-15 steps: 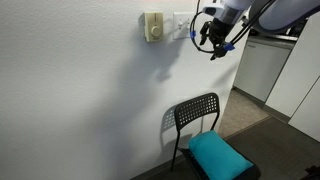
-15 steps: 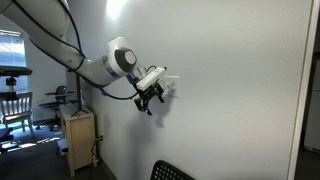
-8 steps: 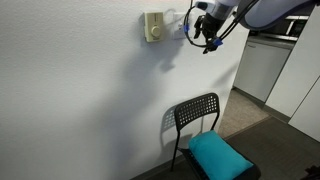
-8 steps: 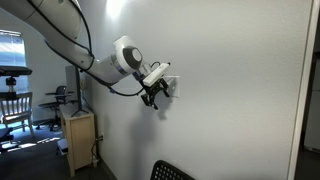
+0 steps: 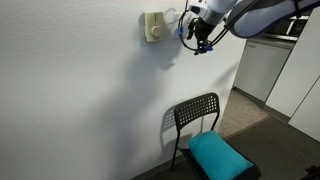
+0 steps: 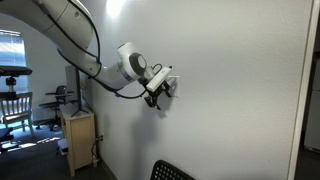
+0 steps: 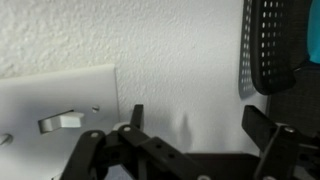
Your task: Turn on the light
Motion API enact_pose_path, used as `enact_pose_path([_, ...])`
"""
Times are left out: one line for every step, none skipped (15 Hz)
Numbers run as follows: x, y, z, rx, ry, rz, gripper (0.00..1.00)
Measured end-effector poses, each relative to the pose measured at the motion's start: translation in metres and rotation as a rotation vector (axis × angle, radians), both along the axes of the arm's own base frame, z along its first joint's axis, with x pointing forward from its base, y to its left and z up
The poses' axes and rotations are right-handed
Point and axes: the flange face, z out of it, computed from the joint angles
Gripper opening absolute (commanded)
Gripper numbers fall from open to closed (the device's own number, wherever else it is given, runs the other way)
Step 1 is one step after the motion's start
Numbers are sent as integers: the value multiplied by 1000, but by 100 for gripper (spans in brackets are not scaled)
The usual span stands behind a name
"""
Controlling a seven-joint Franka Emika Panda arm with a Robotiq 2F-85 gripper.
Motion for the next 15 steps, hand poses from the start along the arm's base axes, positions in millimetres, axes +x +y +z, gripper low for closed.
enact_pose_path([2, 0, 2, -4, -25, 11, 100])
enact_pose_path([4, 0, 4, -11, -48, 17, 100])
enact_pose_path([6, -1, 7, -18, -69, 20, 100])
enact_pose_path([8, -3, 9, -26, -86, 19, 100])
enact_pose_path([10, -4, 11, -33, -100, 14, 100])
enact_pose_path([11, -5, 12, -38, -107, 10, 100])
enact_pose_path([11, -4, 11, -41, -111, 7, 100])
enact_pose_path([11, -3, 10, -44, -116, 3, 100])
enact_pose_path([10, -2, 10, -46, -120, -1, 100])
enact_pose_path([10, -1, 9, -48, -125, -5, 100])
enact_pose_path([10, -1, 8, -50, -131, -10, 100])
enact_pose_path([9, 1, 7, -54, -138, -15, 100])
enact_pose_path([9, 2, 6, -60, -146, -19, 100])
enact_pose_path([8, 3, 4, -69, -155, -22, 100])
enact_pose_path([8, 4, 3, -77, -164, -25, 100])
